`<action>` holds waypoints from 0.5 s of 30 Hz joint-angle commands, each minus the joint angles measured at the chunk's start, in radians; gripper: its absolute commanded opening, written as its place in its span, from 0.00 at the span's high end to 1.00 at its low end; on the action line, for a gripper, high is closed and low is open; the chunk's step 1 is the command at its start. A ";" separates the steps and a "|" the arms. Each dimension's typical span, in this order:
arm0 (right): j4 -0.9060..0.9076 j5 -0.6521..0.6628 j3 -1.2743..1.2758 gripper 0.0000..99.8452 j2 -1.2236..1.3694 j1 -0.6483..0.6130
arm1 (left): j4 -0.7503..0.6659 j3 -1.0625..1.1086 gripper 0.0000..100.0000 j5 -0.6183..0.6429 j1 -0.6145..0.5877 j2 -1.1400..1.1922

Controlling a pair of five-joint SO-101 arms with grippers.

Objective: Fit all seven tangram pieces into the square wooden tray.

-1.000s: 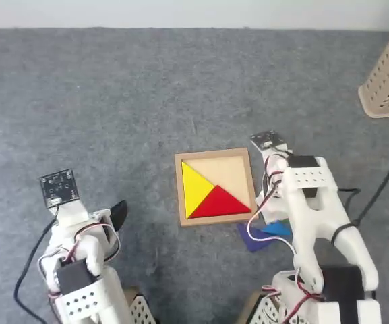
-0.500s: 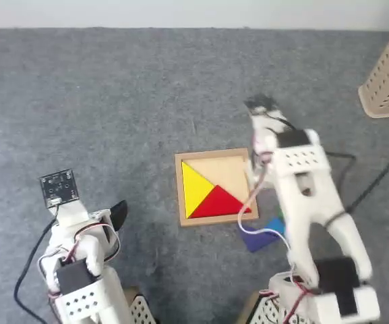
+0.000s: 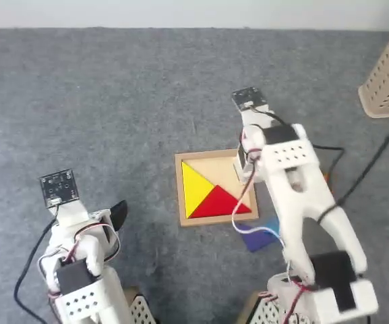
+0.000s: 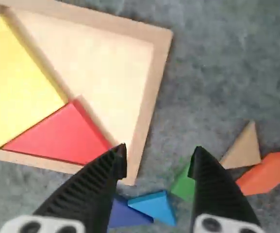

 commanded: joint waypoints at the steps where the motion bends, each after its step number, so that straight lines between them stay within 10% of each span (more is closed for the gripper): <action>1: -0.019 -0.037 0.014 0.78 -0.145 0.025 | -0.002 -0.013 0.65 -0.002 0.002 -0.012; 15: -0.042 -0.006 0.084 0.78 -0.163 0.081 | -0.002 -0.013 0.65 -0.002 0.002 -0.012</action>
